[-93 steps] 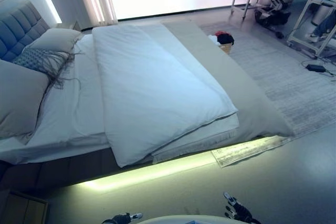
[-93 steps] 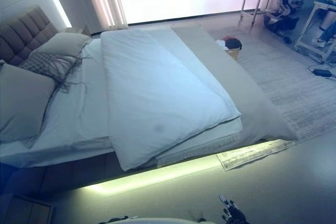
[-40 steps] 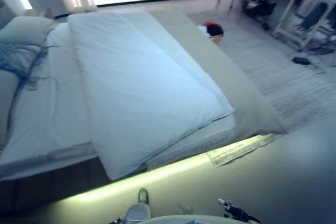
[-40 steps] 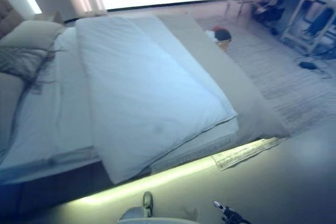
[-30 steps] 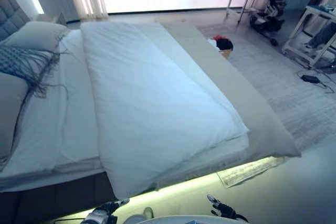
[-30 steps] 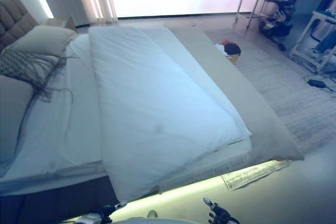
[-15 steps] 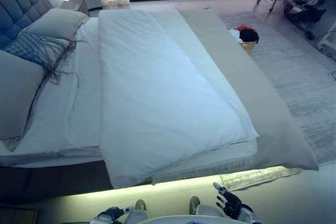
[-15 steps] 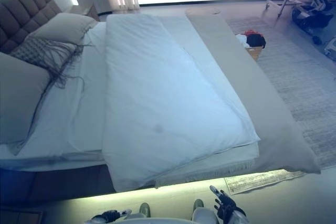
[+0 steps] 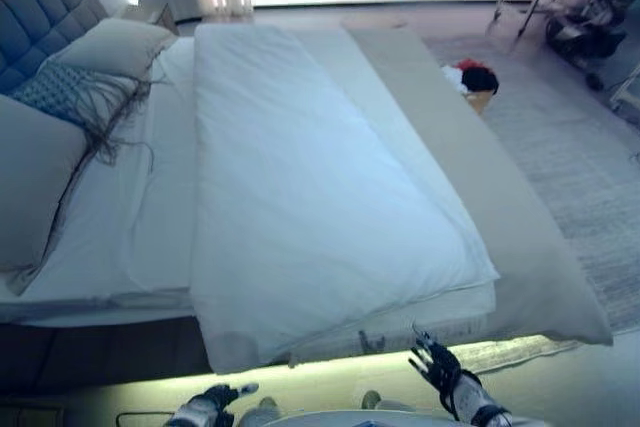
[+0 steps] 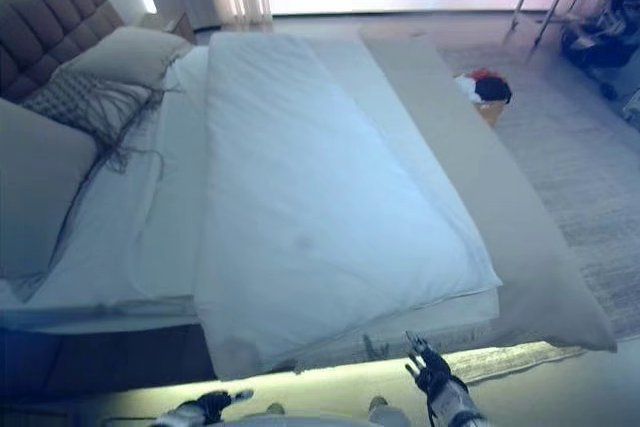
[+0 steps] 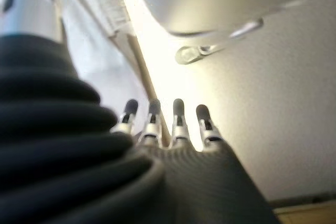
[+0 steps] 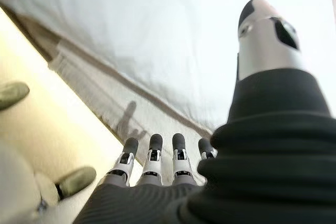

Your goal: Make the bed neatly

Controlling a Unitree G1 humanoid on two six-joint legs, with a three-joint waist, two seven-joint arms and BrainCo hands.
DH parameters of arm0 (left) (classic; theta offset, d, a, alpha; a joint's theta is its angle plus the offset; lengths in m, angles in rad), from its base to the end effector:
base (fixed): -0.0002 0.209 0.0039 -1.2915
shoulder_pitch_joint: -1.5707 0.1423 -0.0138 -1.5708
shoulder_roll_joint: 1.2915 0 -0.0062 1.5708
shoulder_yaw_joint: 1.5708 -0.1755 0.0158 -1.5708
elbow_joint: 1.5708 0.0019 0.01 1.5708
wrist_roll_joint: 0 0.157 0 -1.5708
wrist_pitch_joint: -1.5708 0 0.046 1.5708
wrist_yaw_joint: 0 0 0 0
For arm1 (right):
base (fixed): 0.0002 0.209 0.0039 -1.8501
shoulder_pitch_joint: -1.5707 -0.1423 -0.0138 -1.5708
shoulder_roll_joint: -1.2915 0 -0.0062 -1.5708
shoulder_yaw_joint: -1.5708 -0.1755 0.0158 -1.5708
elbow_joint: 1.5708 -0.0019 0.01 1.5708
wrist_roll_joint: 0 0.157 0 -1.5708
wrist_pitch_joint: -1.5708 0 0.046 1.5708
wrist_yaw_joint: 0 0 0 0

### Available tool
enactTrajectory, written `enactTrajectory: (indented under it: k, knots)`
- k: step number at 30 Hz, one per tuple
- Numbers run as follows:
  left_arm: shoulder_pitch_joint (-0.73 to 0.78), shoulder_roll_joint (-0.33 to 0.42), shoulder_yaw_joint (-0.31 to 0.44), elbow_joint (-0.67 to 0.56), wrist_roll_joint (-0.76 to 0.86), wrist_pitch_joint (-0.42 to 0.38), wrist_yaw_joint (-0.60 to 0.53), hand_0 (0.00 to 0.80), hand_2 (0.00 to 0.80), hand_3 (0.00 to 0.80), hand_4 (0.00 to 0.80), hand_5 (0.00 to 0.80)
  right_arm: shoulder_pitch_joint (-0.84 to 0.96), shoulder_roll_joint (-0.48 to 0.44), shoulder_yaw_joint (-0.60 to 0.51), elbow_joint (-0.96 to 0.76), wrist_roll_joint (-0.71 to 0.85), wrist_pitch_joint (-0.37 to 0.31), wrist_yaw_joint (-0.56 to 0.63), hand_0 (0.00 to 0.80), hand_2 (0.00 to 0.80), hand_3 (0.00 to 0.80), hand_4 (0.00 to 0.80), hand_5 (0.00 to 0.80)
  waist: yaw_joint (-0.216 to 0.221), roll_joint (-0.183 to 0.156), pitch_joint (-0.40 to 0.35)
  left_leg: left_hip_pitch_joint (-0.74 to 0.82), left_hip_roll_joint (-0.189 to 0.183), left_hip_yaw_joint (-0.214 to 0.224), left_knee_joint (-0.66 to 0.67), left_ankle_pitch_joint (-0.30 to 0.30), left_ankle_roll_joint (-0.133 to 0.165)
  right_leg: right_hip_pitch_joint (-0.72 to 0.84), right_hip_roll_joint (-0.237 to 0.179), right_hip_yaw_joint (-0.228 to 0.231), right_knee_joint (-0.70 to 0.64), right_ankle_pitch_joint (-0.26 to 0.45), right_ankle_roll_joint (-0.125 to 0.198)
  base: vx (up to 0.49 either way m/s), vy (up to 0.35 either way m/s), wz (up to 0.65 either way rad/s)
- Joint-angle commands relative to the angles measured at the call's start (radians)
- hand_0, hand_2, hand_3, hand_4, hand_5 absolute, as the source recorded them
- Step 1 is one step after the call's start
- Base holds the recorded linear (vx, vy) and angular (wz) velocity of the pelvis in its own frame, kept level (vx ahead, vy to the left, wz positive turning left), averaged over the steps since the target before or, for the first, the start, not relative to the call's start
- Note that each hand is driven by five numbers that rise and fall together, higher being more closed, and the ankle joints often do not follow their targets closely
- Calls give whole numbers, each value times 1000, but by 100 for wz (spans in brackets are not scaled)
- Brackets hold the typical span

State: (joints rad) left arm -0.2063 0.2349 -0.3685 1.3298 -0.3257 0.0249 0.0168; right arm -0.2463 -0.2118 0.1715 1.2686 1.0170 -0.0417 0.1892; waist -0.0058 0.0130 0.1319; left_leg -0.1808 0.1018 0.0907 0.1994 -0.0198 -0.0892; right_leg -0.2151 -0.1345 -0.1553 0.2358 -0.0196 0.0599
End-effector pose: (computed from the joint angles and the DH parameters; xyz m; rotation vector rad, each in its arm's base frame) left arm 0.1328 0.2115 -0.1149 0.2051 1.1668 0.0483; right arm 0.1629 -0.2092 -0.1021 0.6639 0.8267 -0.3172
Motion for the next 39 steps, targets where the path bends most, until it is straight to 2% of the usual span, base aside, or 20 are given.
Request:
enactTrajectory:
  k: [1,2,4,7,13,14,18,23,29,34,39]
  knots:
    - [-148,4,16,23,-156,-73,1,0,0,0,0,0,-144,9,9,4,87,16,-16,0,0,0,0,0,23,-35,104,-166,-17,-34,142,-38,44,-149,-48,35,97,-5,22,-362,-20,11]
    - [-182,4,17,20,-211,-74,-6,0,0,0,0,0,-179,5,12,6,97,18,-23,0,0,0,0,0,24,-36,120,-207,-19,-36,172,-46,45,-191,-49,39,135,-15,20,-334,-19,6]
    - [-246,-2,52,12,-422,-64,-51,0,0,0,0,0,-248,-5,15,9,110,26,-41,0,0,0,0,0,24,-39,148,-279,-25,-43,223,-58,50,-265,-50,46,199,-30,14,-246,-20,7]
    - [-312,0,100,-3,-644,-96,-109,0,0,0,0,0,-331,-25,12,28,106,43,-51,0,0,0,0,0,26,-40,175,-371,-23,-52,304,-86,56,-357,-50,53,294,-59,0,-145,-15,4]
    - [-385,12,129,-38,-850,-124,-173,0,0,0,0,0,-412,-85,7,46,110,61,-43,0,0,0,0,0,26,-28,190,-517,-20,-63,434,-127,69,-505,-55,68,449,-106,-22,-64,18,4]
    - [-398,7,134,-36,-907,-141,-196,0,0,0,0,0,-437,-96,8,54,113,68,-48,0,0,0,0,0,25,-26,190,-539,-21,-71,474,-167,69,-529,-50,80,494,-144,-19,10,34,4]
    - [-340,24,155,-125,-1087,-136,-357,0,0,0,0,0,-447,-158,8,21,127,54,-42,0,0,0,0,0,40,2,214,-611,-28,-77,523,-182,76,-601,-63,81,550,-163,-25,-67,56,8]
    - [-273,57,152,-329,-1147,-104,-351,0,0,0,0,0,-505,-245,-9,-29,124,69,-72,0,0,0,0,0,69,31,239,-694,-39,-82,590,-197,78,-674,-80,77,619,-175,-32,-37,22,18]
    - [-240,92,128,-475,-1154,-75,-284,0,0,0,0,0,-585,-344,-11,-77,121,86,-75,0,0,0,0,0,95,51,257,-776,-56,-90,642,-198,85,-744,-96,71,667,-173,-39,-9,4,15]
    - [-187,107,118,-551,-1150,-68,-270,0,0,0,0,0,-637,-408,-3,-112,116,75,-66,0,0,0,0,0,113,58,268,-811,-65,-94,654,-187,88,-773,-99,65,685,-166,-43,1,-7,13]
    - [-143,121,125,-572,-1141,-46,-279,0,0,0,0,0,-691,-445,4,-133,102,76,-52,0,0,0,0,0,127,60,275,-810,-66,-97,653,-176,89,-768,-102,55,688,-162,-47,12,-8,5]
